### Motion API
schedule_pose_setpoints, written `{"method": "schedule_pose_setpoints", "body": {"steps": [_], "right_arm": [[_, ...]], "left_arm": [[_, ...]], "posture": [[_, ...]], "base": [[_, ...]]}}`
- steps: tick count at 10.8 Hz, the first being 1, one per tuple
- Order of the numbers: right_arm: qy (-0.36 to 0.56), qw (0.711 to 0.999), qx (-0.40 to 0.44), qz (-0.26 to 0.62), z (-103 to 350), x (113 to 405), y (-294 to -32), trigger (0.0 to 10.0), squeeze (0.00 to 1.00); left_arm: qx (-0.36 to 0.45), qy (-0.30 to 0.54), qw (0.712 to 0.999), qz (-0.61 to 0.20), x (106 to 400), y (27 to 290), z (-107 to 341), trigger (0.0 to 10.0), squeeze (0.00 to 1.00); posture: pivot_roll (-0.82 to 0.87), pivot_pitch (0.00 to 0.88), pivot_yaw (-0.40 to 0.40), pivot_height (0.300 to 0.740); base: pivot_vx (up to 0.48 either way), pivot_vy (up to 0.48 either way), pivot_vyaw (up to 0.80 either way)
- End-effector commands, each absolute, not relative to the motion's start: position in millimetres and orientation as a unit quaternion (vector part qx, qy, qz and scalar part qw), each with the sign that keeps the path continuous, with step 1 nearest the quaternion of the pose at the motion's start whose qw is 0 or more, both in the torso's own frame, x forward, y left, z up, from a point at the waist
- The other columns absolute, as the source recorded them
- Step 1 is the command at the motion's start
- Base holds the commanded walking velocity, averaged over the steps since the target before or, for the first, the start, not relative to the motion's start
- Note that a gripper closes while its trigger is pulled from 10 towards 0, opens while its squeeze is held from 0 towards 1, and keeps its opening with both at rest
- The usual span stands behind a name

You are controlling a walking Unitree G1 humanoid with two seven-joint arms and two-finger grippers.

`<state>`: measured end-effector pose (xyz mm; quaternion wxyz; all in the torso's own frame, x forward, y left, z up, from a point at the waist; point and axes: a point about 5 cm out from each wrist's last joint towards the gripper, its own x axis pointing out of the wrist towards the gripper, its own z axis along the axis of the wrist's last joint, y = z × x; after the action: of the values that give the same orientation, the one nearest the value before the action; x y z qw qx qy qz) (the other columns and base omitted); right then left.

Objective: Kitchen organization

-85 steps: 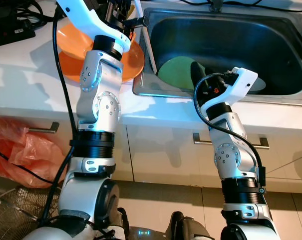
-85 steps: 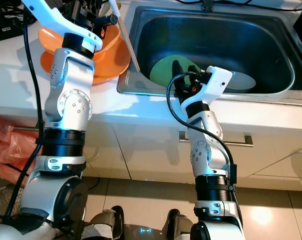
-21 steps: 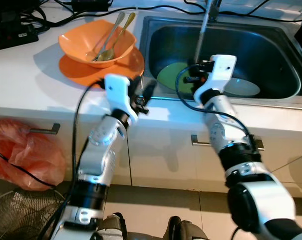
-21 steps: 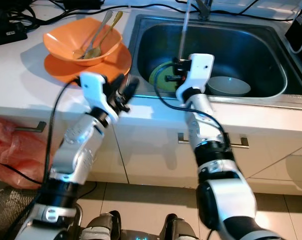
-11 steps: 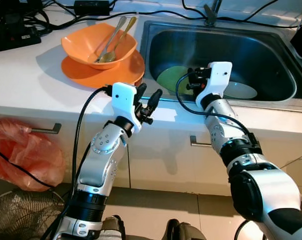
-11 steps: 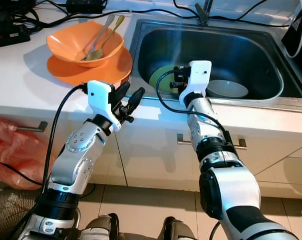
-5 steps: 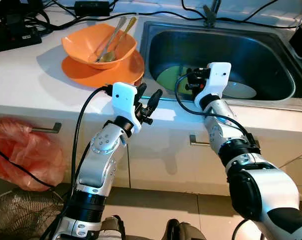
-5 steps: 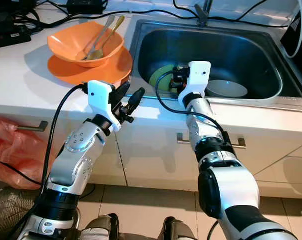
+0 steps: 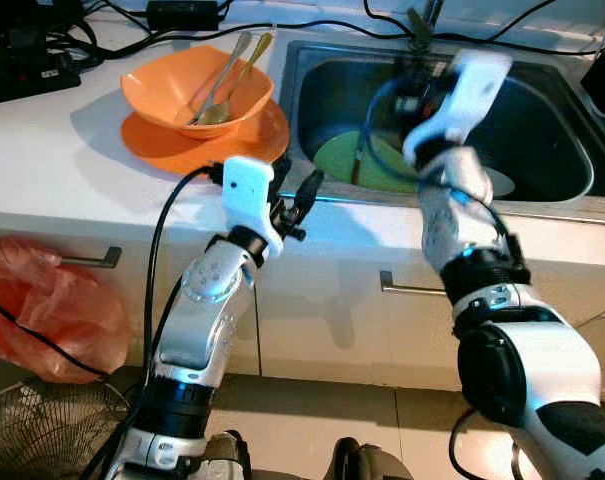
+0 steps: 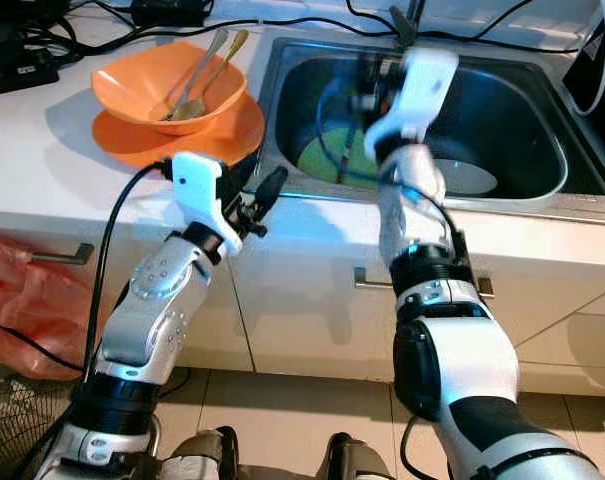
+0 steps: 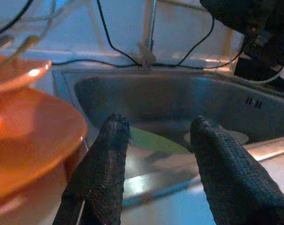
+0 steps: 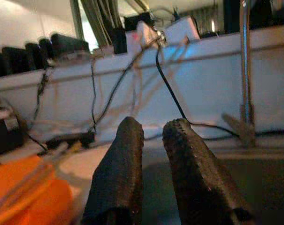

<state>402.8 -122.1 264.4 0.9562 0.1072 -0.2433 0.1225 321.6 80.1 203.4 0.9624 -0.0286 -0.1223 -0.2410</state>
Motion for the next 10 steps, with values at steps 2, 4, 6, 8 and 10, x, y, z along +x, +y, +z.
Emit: {"method": "schedule_pose_setpoints", "body": {"steps": [2, 4, 6, 8, 10], "right_arm": [[-0.258, 0.950, 0.120, 0.130, 259, 395, -121, 10.0, 0.00], [-0.230, 0.956, 0.136, 0.123, 234, 386, -120, 10.0, 0.00], [-0.206, 0.960, 0.153, 0.117, 216, 377, -117, 10.0, 0.00], [-0.196, 0.960, 0.157, 0.121, 212, 372, -113, 10.0, 0.00], [-0.192, 0.960, 0.160, 0.125, 213, 369, -110, 10.0, 0.00]], "left_arm": [[-0.006, -0.145, 0.967, -0.210, 327, 83, 215, 10.0, 0.00], [0.046, -0.153, 0.977, -0.139, 339, 104, 226, 10.0, 0.00], [0.121, -0.158, 0.977, -0.076, 351, 125, 236, 10.0, 0.00], [0.194, -0.138, 0.971, -0.036, 364, 141, 238, 10.0, 0.00], [0.246, -0.116, 0.962, -0.013, 373, 151, 236, 10.0, 0.00]], "posture": [[0.12, 0.147, -0.040, 0.740], [0.11, 0.149, -0.041, 0.740], [0.11, 0.149, -0.036, 0.740], [0.10, 0.149, -0.035, 0.740], [0.10, 0.146, -0.032, 0.740]], "base": [[0.000, 0.000, 0.00], [0.000, 0.000, 0.00], [0.000, 0.000, 0.00], [0.000, 0.000, 0.00], [0.000, 0.000, 0.00]]}}
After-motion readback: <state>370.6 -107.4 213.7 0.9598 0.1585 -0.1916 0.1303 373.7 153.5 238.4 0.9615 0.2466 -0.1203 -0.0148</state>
